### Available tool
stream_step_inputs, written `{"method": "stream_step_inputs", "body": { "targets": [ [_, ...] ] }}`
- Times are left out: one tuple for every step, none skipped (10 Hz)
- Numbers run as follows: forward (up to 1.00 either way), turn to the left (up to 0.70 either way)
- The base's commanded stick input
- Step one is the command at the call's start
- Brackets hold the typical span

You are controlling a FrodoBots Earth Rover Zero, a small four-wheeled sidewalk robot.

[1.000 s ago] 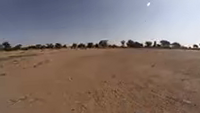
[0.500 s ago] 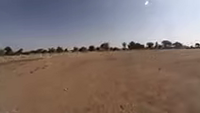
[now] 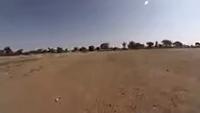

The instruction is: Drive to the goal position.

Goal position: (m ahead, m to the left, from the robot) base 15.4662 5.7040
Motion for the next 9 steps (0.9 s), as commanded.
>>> {"method": "stream_step_inputs", "body": {
  "targets": [
    [0.70, 0.00],
    [0.70, 0.00],
    [0.70, 0.00],
    [0.70, 0.00],
    [0.70, 0.00],
    [0.70, 0.00],
    [0.70, 0.00],
    [0.70, 0.00],
    [0.70, 0.00]
  ]
}}
